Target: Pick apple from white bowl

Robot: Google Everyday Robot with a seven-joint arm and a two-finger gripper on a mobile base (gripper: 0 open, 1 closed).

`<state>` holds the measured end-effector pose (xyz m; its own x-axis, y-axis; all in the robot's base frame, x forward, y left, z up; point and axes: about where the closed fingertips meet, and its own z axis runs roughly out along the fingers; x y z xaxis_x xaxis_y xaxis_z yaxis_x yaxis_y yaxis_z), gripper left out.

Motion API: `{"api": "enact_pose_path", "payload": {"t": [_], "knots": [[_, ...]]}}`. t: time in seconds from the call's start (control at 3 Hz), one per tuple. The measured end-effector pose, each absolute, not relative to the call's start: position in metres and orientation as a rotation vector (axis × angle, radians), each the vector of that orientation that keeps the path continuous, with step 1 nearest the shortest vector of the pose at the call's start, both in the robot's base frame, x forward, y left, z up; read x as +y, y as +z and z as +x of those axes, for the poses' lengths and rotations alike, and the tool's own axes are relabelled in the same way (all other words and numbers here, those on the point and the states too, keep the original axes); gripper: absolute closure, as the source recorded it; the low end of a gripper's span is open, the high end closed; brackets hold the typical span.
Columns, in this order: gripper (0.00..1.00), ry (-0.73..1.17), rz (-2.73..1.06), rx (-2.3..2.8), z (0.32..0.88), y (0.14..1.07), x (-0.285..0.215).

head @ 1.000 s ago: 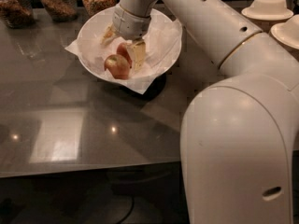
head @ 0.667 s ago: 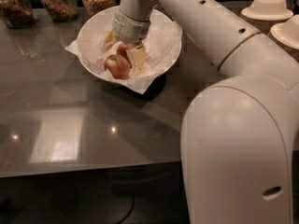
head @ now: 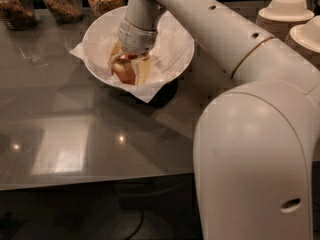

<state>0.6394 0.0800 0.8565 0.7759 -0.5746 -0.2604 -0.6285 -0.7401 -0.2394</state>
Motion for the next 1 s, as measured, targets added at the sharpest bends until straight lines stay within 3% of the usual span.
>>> {"api": "enact_pose_path", "payload": {"t": [0.33,1.0], "knots": [[0.47,0.232,-2.65,0.918,0.642,0.86,0.083],[0.93,0.14,-2.64,0.901,0.647,0.899,0.08]]}}
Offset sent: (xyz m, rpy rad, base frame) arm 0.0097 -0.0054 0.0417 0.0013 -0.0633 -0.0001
